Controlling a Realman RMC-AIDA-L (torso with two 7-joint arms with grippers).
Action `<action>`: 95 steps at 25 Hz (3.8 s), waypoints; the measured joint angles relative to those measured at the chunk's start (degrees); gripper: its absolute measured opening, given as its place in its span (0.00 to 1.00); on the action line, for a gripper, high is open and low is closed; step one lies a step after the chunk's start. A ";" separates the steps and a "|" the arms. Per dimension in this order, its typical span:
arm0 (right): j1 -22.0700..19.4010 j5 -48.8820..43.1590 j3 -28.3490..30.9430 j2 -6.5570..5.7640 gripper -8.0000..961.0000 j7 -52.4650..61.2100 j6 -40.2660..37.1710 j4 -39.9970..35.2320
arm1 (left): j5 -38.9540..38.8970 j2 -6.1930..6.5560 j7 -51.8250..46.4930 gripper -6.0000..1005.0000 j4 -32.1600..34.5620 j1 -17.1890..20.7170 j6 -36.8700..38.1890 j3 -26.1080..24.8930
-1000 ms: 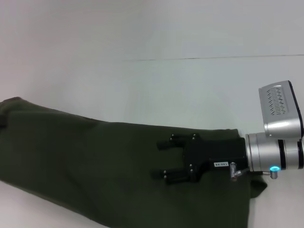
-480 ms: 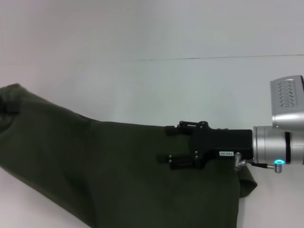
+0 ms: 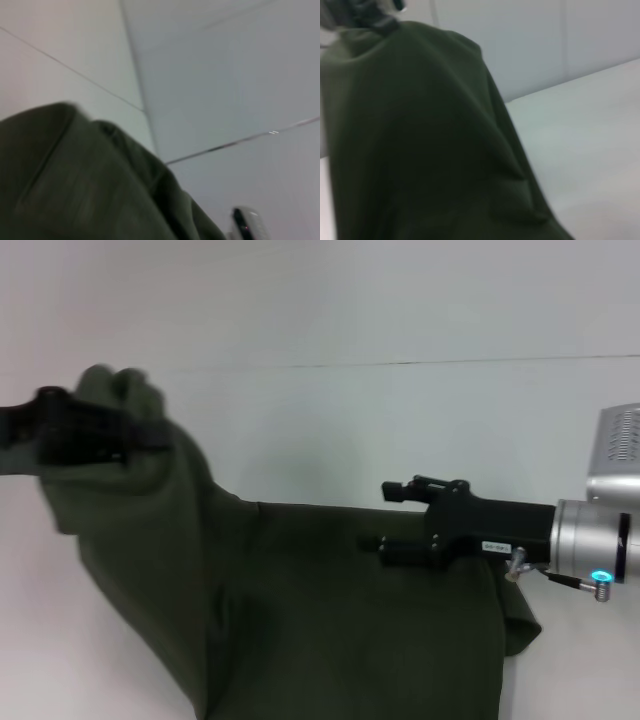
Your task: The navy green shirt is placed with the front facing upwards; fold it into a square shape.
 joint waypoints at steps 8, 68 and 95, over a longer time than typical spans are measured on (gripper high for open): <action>-3.22 5.59 0.12 -0.07 0.90 -0.84 1.89 -1.47 | -3.42 -5.64 0.74 0.07 -0.63 -1.43 -3.13 4.08; -5.57 10.40 7.39 0.11 0.90 -1.18 6.61 -1.39 | -13.32 -13.24 30.26 0.10 -38.17 -5.83 -30.43 15.23; -4.25 -10.62 -1.96 -3.57 0.90 53.12 -12.94 -33.11 | -13.79 -9.88 44.87 0.93 -3.73 11.58 -10.31 14.49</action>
